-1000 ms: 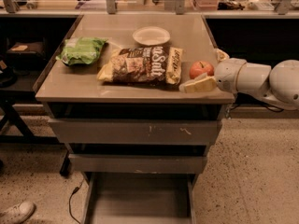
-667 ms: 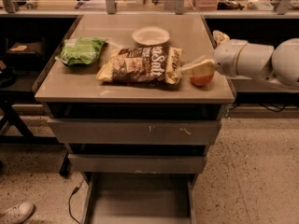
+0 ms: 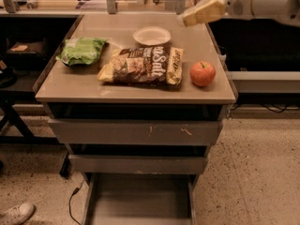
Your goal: Pick apple from bottom drawer and place on counter
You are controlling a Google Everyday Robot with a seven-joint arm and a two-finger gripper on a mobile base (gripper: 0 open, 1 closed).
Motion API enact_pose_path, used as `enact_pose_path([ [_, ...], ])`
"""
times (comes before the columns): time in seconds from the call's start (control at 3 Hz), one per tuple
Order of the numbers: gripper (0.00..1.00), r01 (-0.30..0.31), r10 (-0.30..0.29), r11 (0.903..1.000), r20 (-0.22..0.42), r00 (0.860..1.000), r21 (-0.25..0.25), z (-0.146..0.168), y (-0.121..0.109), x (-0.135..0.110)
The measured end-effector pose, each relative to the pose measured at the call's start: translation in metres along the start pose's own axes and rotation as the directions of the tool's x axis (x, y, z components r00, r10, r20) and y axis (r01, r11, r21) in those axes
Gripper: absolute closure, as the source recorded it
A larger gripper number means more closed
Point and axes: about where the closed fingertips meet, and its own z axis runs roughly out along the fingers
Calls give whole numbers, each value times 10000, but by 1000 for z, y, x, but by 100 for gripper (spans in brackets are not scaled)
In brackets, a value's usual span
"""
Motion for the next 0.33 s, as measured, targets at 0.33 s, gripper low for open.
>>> enact_pose_path([
  [0.33, 0, 39, -40, 10000, 75, 10000, 44, 0, -2, -5],
])
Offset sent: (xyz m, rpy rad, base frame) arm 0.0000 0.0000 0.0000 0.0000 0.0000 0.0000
